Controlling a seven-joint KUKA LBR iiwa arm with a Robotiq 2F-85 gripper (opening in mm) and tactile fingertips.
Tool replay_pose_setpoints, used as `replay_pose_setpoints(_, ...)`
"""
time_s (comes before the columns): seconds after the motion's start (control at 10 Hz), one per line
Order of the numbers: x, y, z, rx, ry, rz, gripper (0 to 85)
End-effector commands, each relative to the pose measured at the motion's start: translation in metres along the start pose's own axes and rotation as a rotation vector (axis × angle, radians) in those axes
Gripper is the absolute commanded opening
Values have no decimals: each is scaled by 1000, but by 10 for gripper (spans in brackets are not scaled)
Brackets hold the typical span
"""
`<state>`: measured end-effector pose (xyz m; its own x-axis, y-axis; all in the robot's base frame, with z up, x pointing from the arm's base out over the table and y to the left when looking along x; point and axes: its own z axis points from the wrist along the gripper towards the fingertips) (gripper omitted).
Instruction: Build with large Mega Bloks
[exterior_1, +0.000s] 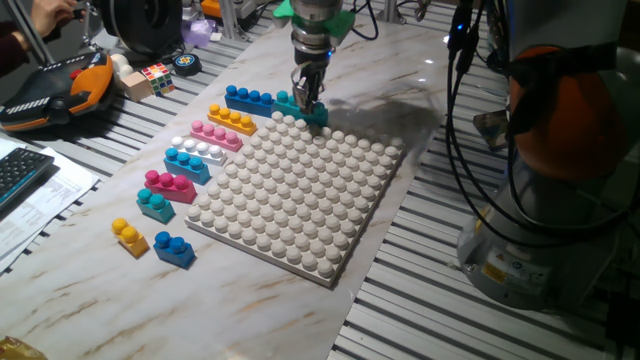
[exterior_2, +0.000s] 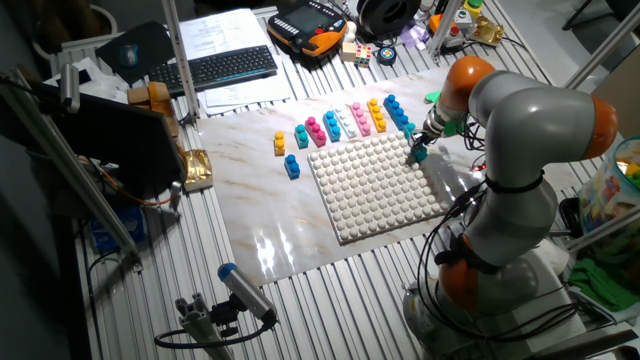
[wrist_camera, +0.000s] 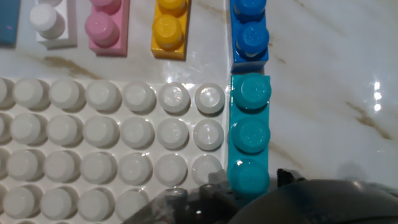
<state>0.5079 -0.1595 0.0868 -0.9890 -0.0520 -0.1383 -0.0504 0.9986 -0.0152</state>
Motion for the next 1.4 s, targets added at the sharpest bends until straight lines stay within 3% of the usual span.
replay_pose_setpoints(0.0,0,0,-1,1,-1,1,730)
replay_pose_setpoints(0.2,-11,3,-6,-4,7,2,763)
replay_pose_setpoints(0.5,-47,4,-24,2,41,1,760)
replay_pose_setpoints(0.8,-74,3,-22,-9,51,-29,727)
replay_pose_setpoints(1.1,-82,1,-7,-13,41,-44,690)
replay_pose_setpoints(1.3,-90,-2,-2,-22,53,-57,667)
